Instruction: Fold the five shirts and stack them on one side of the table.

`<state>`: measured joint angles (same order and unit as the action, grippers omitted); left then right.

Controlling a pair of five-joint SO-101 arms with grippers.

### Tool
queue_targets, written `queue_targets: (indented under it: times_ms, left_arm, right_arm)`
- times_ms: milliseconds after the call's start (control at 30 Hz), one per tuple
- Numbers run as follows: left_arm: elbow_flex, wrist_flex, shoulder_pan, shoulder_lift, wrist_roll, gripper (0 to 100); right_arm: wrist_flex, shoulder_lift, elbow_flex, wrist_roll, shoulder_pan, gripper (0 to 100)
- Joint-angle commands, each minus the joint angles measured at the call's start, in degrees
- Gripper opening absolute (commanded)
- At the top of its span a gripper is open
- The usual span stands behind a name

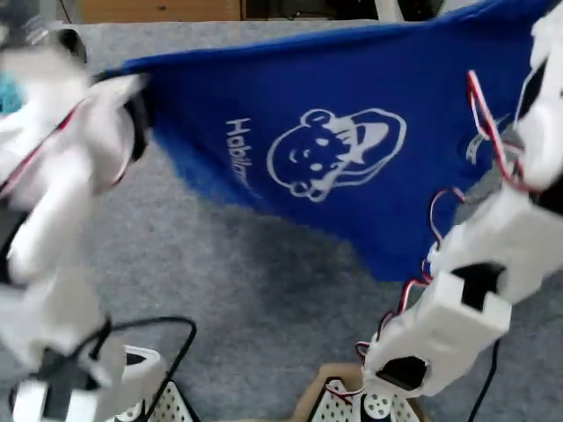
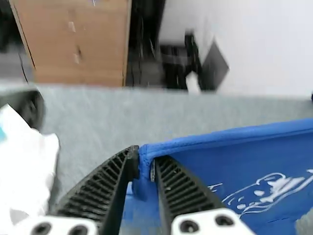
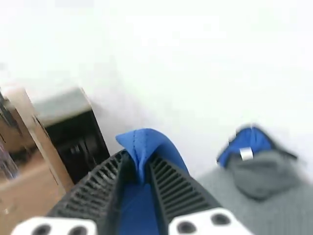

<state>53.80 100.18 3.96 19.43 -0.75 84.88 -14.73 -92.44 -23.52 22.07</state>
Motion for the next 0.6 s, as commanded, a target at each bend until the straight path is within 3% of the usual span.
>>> queue_targets:
  times_ms: [0,300,567]
  left_arm:
    - [-1.4,0.5,-3.5,10.7,-3.2,2]
    - [-15.5,0.4,-13.4,30.2,-10.9,2]
    - [-18.4,0.1,-16.8,33.9,-10.8,2]
  right_arm:
    - [-1.4,6.9,-2.9,0.2,1.1,0.7]
    - [2.0,15.1,-2.9,0.2,1.5,0.7]
    - [2.2,18.6,-2.5,0.2,1.5,0.7]
